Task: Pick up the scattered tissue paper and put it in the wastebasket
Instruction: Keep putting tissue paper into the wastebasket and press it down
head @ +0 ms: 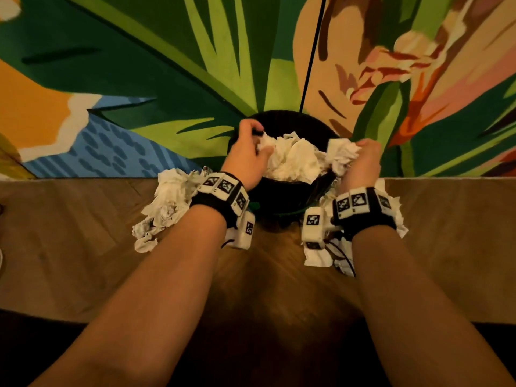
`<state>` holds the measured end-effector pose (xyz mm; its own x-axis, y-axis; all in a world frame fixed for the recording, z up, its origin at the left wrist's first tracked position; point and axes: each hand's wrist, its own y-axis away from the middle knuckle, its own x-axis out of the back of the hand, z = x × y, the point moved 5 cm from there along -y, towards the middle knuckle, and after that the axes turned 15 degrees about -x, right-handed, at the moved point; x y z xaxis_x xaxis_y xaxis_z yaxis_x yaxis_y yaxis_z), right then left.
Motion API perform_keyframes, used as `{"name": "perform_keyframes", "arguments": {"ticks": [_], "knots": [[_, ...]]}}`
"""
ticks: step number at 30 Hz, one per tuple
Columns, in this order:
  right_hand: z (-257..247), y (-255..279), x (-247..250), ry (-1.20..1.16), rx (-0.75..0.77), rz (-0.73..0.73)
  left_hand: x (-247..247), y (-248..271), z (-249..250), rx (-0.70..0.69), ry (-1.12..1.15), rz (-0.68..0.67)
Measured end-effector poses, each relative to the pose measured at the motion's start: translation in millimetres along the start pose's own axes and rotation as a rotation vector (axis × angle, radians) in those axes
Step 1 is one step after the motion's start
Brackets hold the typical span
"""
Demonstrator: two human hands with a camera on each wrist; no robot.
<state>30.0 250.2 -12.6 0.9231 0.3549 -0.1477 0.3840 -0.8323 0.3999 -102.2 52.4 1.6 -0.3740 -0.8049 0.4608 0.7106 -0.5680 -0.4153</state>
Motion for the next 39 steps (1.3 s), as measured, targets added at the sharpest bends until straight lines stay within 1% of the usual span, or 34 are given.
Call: {"name": "perform_keyframes", "arguments": {"ticks": [2, 4, 5, 7, 9, 11, 13, 14, 16, 17, 18, 20, 22, 25, 28, 30, 33, 36, 38, 39], "knots": [[2, 13, -17, 0.348, 0.236, -0.092, -12, 6, -5, 0.010, -0.174, -0.110], [19, 22, -31, 0.619, 0.380, -0.203, -16, 10, -10, 0.015, -0.283, -0.150], [27, 24, -34, 0.713, 0.438, -0.223, -17, 10, -11, -0.002, -0.319, -0.148], [35, 23, -37, 0.841, 0.579, -0.204, -17, 7, -10, -0.062, -0.390, -0.165], [37, 21, -37, 0.835, 0.652, -0.185, -20, 5, -9, -0.116, -0.447, -0.233], [41, 21, -38, 0.849, 0.637, -0.175, -26, 6, -9, -0.135, -0.532, -0.328], [46, 23, -41, 0.920, 0.576, -0.183, -33, 7, -10, -0.100, -0.639, -0.412], [47, 26, -42, 0.965, 0.580, -0.185, -36, 8, -11, -0.090, -0.688, -0.447], [45, 28, -45, 1.082, 0.648, -0.187, -40, 8, -12, -0.096, -0.746, -0.497], [43, 27, -47, 1.132, 0.666, -0.199, -40, 8, -13, -0.100, -0.754, -0.506], [40, 23, -48, 1.159, 0.643, -0.218, -40, 7, -15, -0.103, -0.754, -0.506], [33, 15, -49, 1.147, 0.506, -0.258, -41, 6, -17, -0.108, -0.749, -0.507], [25, 7, -51, 1.154, 0.445, -0.257, -42, 5, -18, -0.119, -0.748, -0.492], [21, 1, -60, 1.288, 0.407, -0.253, -42, 6, -17, -0.123, -0.746, -0.484], [24, 0, -71, 1.370, 0.322, -0.237, -42, 7, -16, -0.115, -0.711, -0.469], [26, 1, -74, 1.433, 0.309, -0.219, -42, 7, -15, -0.111, -0.709, -0.459], [27, 3, -75, 1.477, 0.318, -0.225, -44, 9, -16, -0.114, -0.793, -0.522], [29, 4, -73, 1.502, 0.334, -0.157, -44, 8, -17, -0.080, -0.866, -0.548], [31, 7, -74, 1.578, 0.377, -0.115, -45, 7, -16, -0.063, -0.890, -0.561], [32, 8, -76, 1.630, 0.400, -0.121, -46, 7, -16, -0.059, -0.892, -0.569]]}}
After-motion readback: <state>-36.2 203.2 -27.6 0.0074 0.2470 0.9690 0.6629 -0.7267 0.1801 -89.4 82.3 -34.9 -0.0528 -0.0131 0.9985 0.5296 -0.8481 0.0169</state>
